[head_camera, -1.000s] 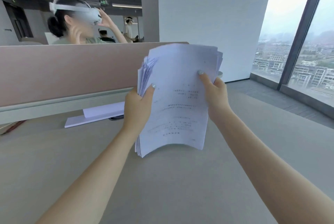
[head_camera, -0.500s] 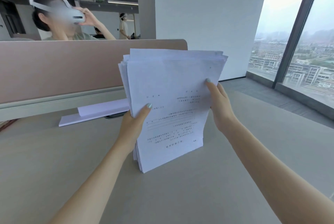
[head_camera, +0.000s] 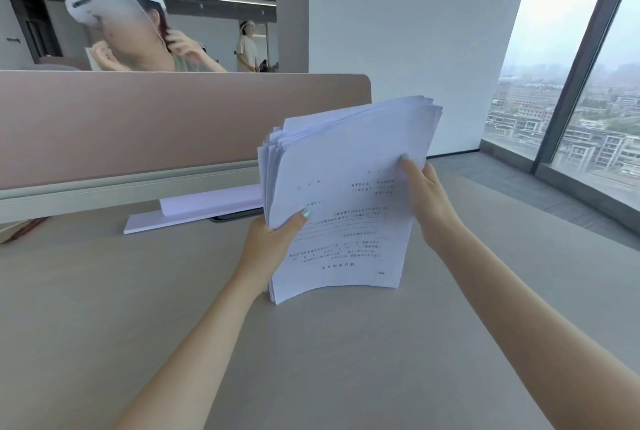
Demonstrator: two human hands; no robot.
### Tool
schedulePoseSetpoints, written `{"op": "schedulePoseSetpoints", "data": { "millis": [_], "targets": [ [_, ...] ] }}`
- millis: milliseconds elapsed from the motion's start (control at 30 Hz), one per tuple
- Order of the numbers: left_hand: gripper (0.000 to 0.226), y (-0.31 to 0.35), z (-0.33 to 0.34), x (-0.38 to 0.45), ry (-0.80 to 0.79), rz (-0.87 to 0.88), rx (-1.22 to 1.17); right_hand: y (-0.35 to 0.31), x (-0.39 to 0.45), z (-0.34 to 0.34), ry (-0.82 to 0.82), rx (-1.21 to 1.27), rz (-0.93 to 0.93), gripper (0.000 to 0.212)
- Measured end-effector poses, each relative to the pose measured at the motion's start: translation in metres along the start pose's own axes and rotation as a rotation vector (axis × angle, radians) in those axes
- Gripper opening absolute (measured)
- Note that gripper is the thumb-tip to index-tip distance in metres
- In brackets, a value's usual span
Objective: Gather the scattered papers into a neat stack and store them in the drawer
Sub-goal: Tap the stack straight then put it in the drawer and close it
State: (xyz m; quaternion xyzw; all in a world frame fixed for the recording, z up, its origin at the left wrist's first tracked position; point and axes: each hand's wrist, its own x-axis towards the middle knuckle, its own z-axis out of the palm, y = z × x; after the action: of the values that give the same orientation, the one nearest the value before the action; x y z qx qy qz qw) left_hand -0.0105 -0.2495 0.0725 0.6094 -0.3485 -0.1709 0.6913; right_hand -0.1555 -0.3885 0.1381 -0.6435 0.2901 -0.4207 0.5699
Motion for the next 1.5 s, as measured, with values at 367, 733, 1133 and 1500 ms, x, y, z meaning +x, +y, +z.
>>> {"op": "schedulePoseSetpoints", "data": {
  "millis": [367, 733, 1133, 1500],
  "targets": [
    [0.013, 0.007, -0.007, 0.015, -0.088, -0.120, -0.105, -0.080, -0.002, 0.015, -0.011, -1.119, -0.815, 0.053],
    [0.009, 0.015, -0.005, 0.012, -0.136, -0.067, -0.093, -0.083, -0.035, 0.091, -0.280, -1.084, -0.917, 0.057],
    [0.014, 0.017, -0.012, 0.007, -0.106, -0.012, 0.029, -0.066, 0.015, -0.011, 0.129, -1.092, -0.769, 0.075],
    [0.009, 0.013, -0.007, 0.003, -0.108, 0.044, 0.014, 0.011, 0.025, -0.017, -0.367, 0.155, 0.081, 0.059]
  ]
}}
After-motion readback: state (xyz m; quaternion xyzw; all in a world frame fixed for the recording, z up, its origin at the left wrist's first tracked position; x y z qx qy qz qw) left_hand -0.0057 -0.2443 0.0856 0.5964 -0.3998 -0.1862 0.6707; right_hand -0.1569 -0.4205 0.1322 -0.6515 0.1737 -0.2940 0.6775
